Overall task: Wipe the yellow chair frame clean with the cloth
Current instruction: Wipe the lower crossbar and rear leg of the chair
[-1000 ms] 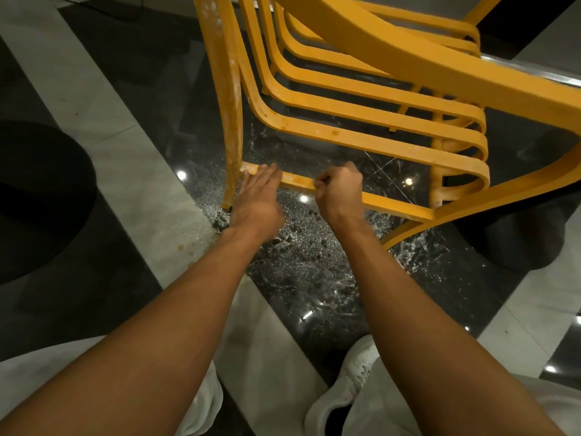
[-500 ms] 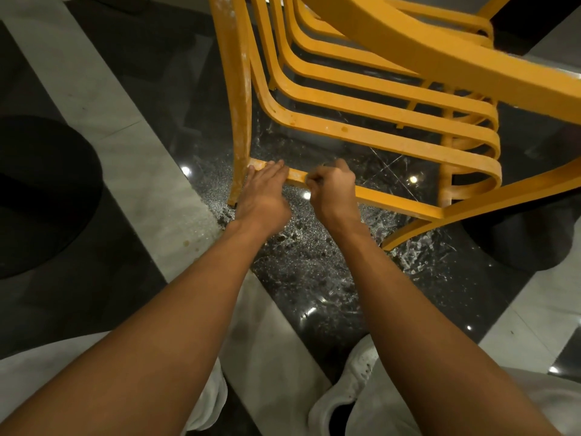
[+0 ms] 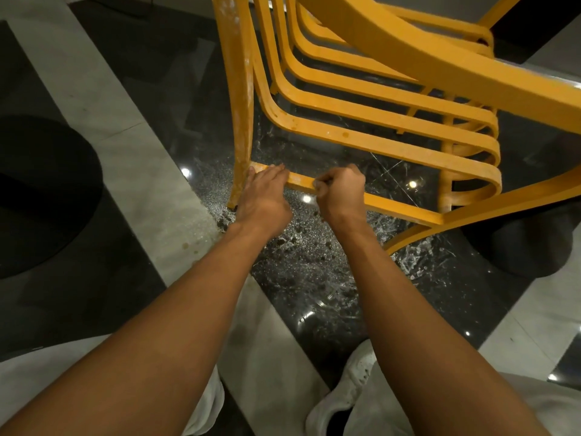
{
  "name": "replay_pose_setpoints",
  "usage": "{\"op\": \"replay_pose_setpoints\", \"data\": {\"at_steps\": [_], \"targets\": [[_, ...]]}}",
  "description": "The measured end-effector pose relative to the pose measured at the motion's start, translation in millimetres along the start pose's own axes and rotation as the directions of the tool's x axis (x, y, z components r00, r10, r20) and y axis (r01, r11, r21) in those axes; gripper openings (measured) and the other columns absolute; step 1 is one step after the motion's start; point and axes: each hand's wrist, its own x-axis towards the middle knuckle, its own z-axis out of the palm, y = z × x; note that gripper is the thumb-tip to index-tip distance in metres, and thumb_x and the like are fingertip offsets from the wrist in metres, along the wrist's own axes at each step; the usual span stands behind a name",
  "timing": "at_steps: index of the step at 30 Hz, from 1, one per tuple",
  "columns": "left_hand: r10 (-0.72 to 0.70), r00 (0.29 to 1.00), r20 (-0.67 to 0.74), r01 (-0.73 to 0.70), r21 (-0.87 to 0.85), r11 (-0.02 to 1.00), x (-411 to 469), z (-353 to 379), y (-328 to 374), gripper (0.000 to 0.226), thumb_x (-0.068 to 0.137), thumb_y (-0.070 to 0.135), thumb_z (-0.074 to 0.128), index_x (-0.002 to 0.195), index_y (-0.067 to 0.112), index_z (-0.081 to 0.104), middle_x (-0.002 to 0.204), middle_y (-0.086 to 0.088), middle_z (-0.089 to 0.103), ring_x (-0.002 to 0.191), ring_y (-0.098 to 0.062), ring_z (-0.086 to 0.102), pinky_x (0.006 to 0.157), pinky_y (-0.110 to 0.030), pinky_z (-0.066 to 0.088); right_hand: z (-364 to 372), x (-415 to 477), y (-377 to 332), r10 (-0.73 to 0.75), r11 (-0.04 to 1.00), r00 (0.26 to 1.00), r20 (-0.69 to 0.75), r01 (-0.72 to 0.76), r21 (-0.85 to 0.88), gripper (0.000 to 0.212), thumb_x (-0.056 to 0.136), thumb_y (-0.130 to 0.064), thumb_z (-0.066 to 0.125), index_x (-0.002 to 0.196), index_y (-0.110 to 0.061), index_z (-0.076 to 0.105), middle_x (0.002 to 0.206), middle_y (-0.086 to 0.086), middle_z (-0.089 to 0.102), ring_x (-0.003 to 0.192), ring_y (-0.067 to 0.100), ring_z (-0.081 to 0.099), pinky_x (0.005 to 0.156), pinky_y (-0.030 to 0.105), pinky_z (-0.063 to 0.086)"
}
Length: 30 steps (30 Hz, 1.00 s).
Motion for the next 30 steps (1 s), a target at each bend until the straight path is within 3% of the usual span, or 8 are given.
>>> {"op": "replay_pose_setpoints", "data": {"at_steps": [4,7,11,14,17,20,23,30], "targets": [[0.001,1.0,0.018,-0.001,0.008,1.0,0,-1,3,0.074,0.098,0.009,0.062,0.165,0.014,0.031,0.173,-0.001,0.028,0.162,-0.018,0.019,0.135,-0.043,0.0,11,-4,-16,-0.084,0.996,0.996,0.032,0.085,-0.023,0.014,0.098,-0.008,0.066,0.101,-0.006,0.08,0.112,0.013,0.056,0.083,0.019,0.051,0.087,0.026,0.048],[-0.011,0.999,0.031,0.011,-0.011,1.0,-2,-5,4,0.075,0.099,0.008,0.062,0.166,0.015,0.03,0.174,-0.001,0.026,0.163,-0.018,0.018,0.135,-0.041,0.001,5,-8,-7,-0.164,0.984,0.982,0.098,0.17,-0.058,0.014,0.097,-0.006,0.068,0.1,-0.007,0.081,0.104,0.009,0.053,0.082,0.019,0.051,0.083,0.03,0.051],[-0.034,0.999,-0.015,0.033,-0.068,0.997,-13,-7,8,0.068,0.104,0.011,0.055,0.167,0.013,0.028,0.174,-0.003,0.025,0.163,-0.018,0.015,0.134,-0.036,0.0,-4,1,-5,-0.029,0.998,0.999,0.036,0.031,-0.06,0.011,0.096,-0.009,0.07,0.1,-0.009,0.081,0.116,0.013,0.057,0.075,0.016,0.052,0.075,0.015,0.05],[-0.088,0.996,-0.019,0.086,-0.118,0.989,-31,-11,7,0.069,0.104,0.012,0.058,0.166,0.015,0.028,0.174,-0.002,0.025,0.163,-0.021,0.015,0.135,-0.041,0.011,10,-2,-21,-0.089,0.993,0.995,0.042,0.092,-0.079,0.017,0.098,-0.007,0.064,0.103,-0.005,0.08,0.115,0.013,0.056,0.087,0.026,0.058,0.084,0.028,0.051],[-0.101,0.994,-0.045,0.092,-0.157,0.983,-44,-17,-6,0.066,0.101,0.011,0.062,0.163,0.015,0.038,0.168,-0.005,0.037,0.157,-0.026,0.031,0.129,-0.046,0.029,12,-10,-16,-0.15,0.986,0.983,0.103,0.157,-0.061,0.016,0.097,-0.006,0.064,0.101,-0.007,0.08,0.106,0.008,0.055,0.089,0.022,0.054,0.083,0.027,0.047],[-0.165,0.983,-0.086,0.143,-0.216,0.966,-50,-19,-19,0.061,0.101,0.009,0.062,0.159,0.019,0.045,0.159,-0.007,0.048,0.146,-0.027,0.044,0.122,-0.047,0.041,3,-2,-2,-0.071,0.997,0.996,0.051,0.072,-0.019,0.015,0.094,-0.004,0.069,0.096,-0.01,0.082,0.11,0.015,0.065,0.087,0.023,0.061,0.092,0.032,0.057],[-0.246,0.962,-0.118,0.204,-0.288,0.936,-52,-21,-23,0.058,0.102,0.011,0.062,0.157,0.017,0.046,0.154,-0.008,0.051,0.141,-0.026,0.049,0.12,-0.041,0.043,3,2,-12,-0.035,0.999,0.999,0.014,0.035,-0.013,0.015,0.096,-0.004,0.068,0.098,-0.008,0.082,0.114,0.017,0.064,0.082,0.017,0.053,0.088,0.019,0.044],[-0.377,0.923,-0.079,0.319,-0.392,0.863,-38,-29,-17,0.07,0.102,0.017,0.063,0.164,0.021,0.031,0.162,-0.003,0.041,0.15,-0.028,0.041,0.122,-0.049,0.04,12,-10,-16,-0.128,0.992,0.989,0.067,0.128,-0.002,0.013,0.097,-0.01,0.068,0.1,-0.008,0.081,0.112,0.013,0.06,0.086,0.017,0.052,0.088,0.027,0.052]]}}
